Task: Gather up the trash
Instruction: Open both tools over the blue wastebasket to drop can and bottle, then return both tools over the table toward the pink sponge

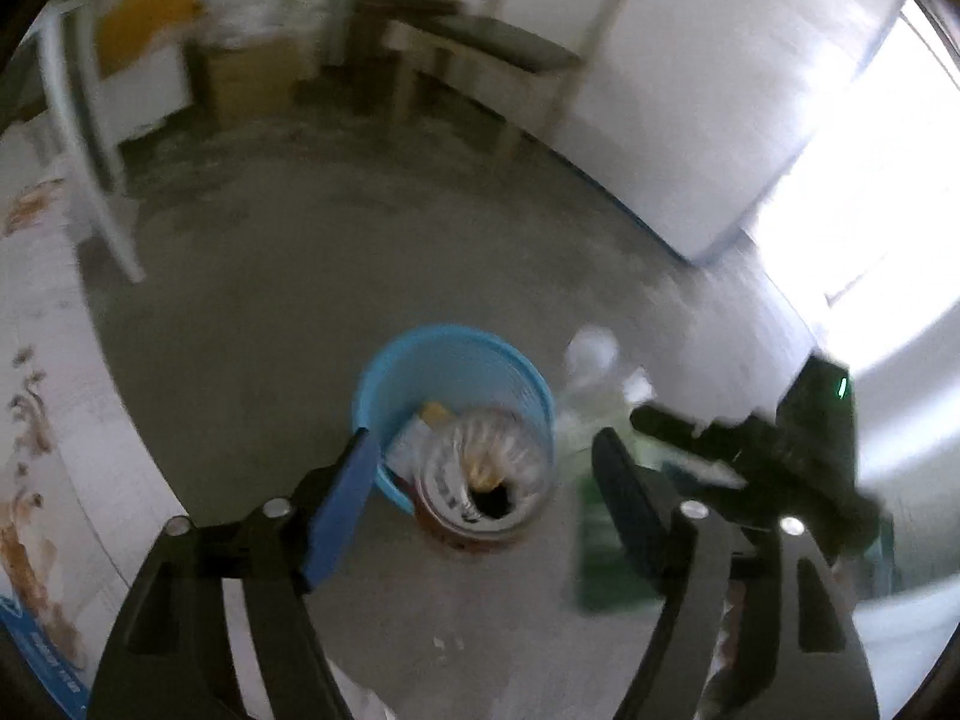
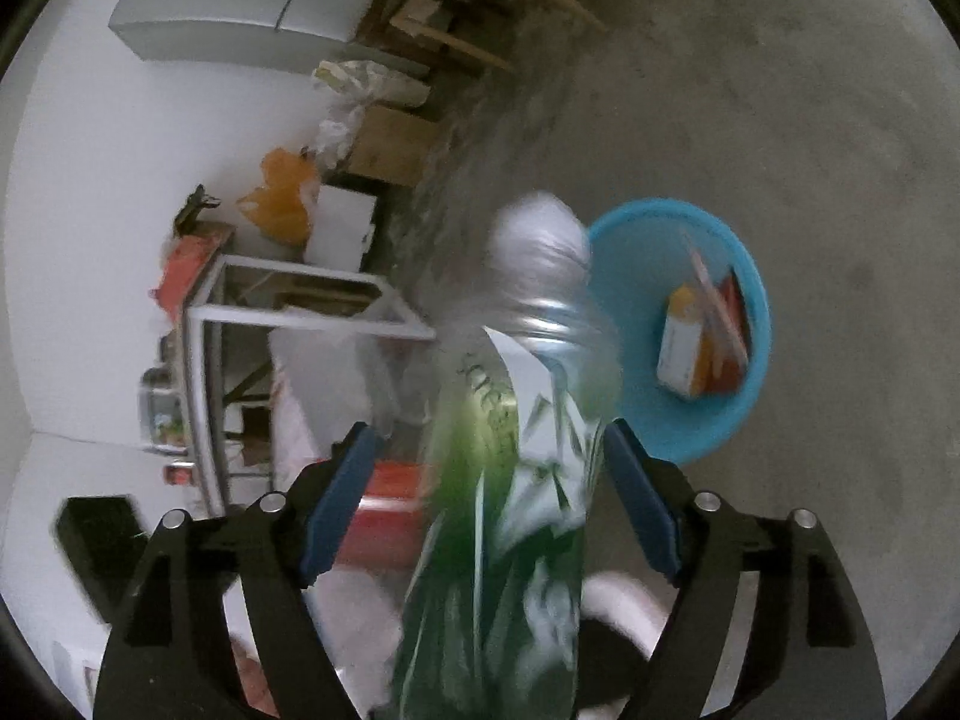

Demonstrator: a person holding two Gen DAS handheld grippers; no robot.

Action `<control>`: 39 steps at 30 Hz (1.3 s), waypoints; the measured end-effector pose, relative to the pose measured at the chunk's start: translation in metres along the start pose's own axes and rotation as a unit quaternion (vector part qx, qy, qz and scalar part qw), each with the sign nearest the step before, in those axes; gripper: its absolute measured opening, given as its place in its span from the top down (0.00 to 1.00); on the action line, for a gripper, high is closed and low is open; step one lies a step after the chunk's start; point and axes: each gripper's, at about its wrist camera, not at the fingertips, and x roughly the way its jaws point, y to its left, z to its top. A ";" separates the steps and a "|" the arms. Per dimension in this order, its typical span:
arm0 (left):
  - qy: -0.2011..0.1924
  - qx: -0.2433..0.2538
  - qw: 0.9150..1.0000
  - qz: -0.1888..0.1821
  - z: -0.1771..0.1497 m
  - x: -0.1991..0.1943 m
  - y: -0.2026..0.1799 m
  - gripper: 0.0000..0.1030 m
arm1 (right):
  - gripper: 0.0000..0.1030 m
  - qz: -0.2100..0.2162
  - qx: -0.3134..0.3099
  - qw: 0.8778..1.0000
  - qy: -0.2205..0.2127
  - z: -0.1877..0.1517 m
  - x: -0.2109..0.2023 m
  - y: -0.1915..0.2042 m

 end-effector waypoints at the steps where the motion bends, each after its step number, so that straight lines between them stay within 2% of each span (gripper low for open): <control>1: -0.008 -0.010 1.000 0.001 0.004 -0.003 0.004 0.26 | 0.27 -0.010 -0.001 1.000 -0.004 0.006 0.010 0.000; 3: -0.018 -0.018 1.000 -0.006 0.007 -0.010 0.010 0.25 | 0.27 -0.030 -0.009 1.000 -0.004 0.008 0.023 -0.002; 7: -0.035 -0.009 0.999 -0.008 -0.002 -0.027 0.019 0.24 | 0.27 -0.040 -0.018 0.999 0.012 -0.009 0.036 -0.004; 13: -0.048 0.014 0.999 -0.017 -0.029 -0.058 0.030 0.24 | 0.28 -0.058 -0.033 0.997 0.028 -0.038 0.030 -0.015; 17: -0.076 0.031 0.996 -0.030 -0.049 -0.096 0.038 0.24 | 0.28 -0.060 -0.042 0.997 0.033 -0.054 0.016 -0.017; 22: -0.124 0.034 0.991 -0.020 -0.086 -0.154 0.063 0.24 | 0.28 -0.058 -0.055 0.996 0.029 -0.077 -0.002 -0.012; 27: -0.168 0.011 0.986 0.008 -0.134 -0.207 0.104 0.22 | 0.28 -0.058 -0.070 0.995 0.038 -0.097 0.000 0.007; 32: -0.199 -0.047 0.977 0.059 -0.186 -0.256 0.158 0.20 | 0.26 -0.044 -0.116 0.992 0.038 -0.114 -0.006 0.047; 36: -0.211 -0.091 0.969 0.093 -0.220 -0.280 0.200 0.19 | 0.25 -0.030 -0.169 0.984 0.046 -0.128 -0.004 0.089; 39: -0.208 -0.124 0.965 0.102 -0.246 -0.286 0.224 0.19 | 0.24 -0.022 -0.215 0.975 0.061 -0.144 0.005 0.123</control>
